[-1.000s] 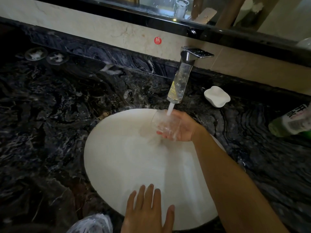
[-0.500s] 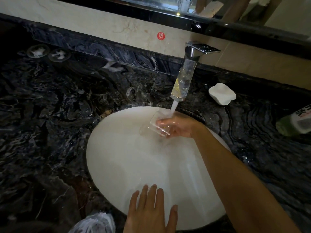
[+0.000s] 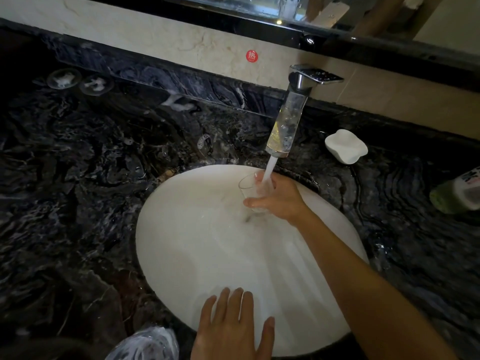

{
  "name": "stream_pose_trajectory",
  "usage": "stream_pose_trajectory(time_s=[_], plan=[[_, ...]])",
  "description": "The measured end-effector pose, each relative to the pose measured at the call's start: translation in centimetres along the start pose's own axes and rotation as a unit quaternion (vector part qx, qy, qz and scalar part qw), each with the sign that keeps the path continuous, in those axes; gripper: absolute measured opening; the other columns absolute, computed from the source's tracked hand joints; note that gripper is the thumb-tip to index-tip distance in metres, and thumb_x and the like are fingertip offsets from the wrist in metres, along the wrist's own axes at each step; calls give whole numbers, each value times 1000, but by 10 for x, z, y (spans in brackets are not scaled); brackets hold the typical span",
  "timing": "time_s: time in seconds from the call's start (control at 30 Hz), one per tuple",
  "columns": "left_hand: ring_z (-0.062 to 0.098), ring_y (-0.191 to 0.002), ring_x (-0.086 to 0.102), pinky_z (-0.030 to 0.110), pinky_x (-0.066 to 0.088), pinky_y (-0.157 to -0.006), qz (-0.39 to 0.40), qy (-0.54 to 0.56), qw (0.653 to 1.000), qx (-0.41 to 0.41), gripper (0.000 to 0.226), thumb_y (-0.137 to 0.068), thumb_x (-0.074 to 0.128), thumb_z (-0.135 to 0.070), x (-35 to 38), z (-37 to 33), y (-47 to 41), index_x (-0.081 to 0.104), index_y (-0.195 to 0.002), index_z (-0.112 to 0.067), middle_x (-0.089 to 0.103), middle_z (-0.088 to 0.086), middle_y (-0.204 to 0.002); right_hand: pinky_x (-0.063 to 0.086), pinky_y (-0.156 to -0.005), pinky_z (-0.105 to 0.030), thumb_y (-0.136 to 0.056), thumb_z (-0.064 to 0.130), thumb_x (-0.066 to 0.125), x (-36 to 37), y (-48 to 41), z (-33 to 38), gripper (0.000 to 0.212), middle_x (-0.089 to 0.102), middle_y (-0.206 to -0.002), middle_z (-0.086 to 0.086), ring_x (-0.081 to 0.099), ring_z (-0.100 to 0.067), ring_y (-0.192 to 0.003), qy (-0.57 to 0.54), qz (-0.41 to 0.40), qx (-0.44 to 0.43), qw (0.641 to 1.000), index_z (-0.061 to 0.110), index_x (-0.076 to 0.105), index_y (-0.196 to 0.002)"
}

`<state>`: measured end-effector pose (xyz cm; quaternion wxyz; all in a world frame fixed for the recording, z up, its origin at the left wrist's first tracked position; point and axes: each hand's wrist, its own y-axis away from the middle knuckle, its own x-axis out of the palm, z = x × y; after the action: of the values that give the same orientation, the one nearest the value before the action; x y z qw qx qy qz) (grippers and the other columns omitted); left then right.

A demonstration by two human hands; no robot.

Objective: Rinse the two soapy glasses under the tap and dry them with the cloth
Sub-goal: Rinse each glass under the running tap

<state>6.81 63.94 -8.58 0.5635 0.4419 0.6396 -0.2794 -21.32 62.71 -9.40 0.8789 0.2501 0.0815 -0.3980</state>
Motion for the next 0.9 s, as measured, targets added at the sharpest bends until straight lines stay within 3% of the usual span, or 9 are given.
stream_pose_trajectory(time_s=[0.1, 0.17, 0.23, 0.4, 0.5, 0.77, 0.9], plan=[[28, -96, 77, 45, 39, -92, -6, -5, 1000, 0, 61, -92, 39, -60, 0, -1, -1, 81, -95, -17, 80, 5, -101, 52, -76, -21, -54, 33, 98, 4, 10, -12, 57, 69, -102, 9, 64, -10, -94, 18, -78, -47, 996, 27, 68, -102], [27, -96, 77, 45, 43, -92, 0, -3, 1000, -2, 67, -95, 32, -62, -1, -1, -1, 81, -96, -17, 80, 4, -101, 51, -78, -16, -55, 30, 99, 8, 17, -20, 62, 68, -106, 11, 63, -5, -97, -6, -111, -52, 992, 29, 67, -108], [26, -96, 77, 47, 54, -91, -1, -5, 1000, 0, 62, -92, 39, -62, -3, -2, 0, 81, -96, -17, 80, 3, -101, 48, -80, -12, -57, 25, 99, 10, 22, -24, 73, 66, -111, 16, 62, 1, -102, -32, -137, -60, 988, 31, 65, -121], [25, -97, 77, 47, 53, -92, 4, -11, 1000, -1, 57, -81, 50, -64, -4, -2, 1, 81, -97, -18, 80, 3, -101, 52, -91, -26, -56, 26, 99, 20, 23, -30, 77, 64, -117, 18, 60, -10, -112, -41, -177, -69, 981, 30, 62, -124], [26, -95, 77, 47, 53, -92, 7, -9, 1000, -1, 58, -80, 50, -63, -5, -3, -1, 82, -95, -17, 80, 4, -100, 50, -90, -20, -59, 24, 97, 29, 26, -28, 74, 61, -113, 24, 56, -7, -110, -30, -185, -77, 979, 32, 60, -123], [27, -93, 78, 50, 60, -85, 14, -20, 1000, -2, 60, -80, 50, -65, -1, -3, -2, 82, -95, -17, 80, 5, -99, 53, -97, -34, -61, 23, 97, 43, 29, -23, 81, 59, -121, 15, 54, -11, -112, -56, -224, -69, 970, 28, 56, -131], [28, -92, 78, 51, 60, -84, 8, -20, 1000, -5, 61, -80, 49, -65, -2, -4, -3, 82, -94, -16, 80, 6, -98, 50, -101, -31, -62, 27, 97, 45, 27, -21, 81, 59, -123, 15, 54, -10, -116, -89, -237, -39, 967, 30, 56, -132]])
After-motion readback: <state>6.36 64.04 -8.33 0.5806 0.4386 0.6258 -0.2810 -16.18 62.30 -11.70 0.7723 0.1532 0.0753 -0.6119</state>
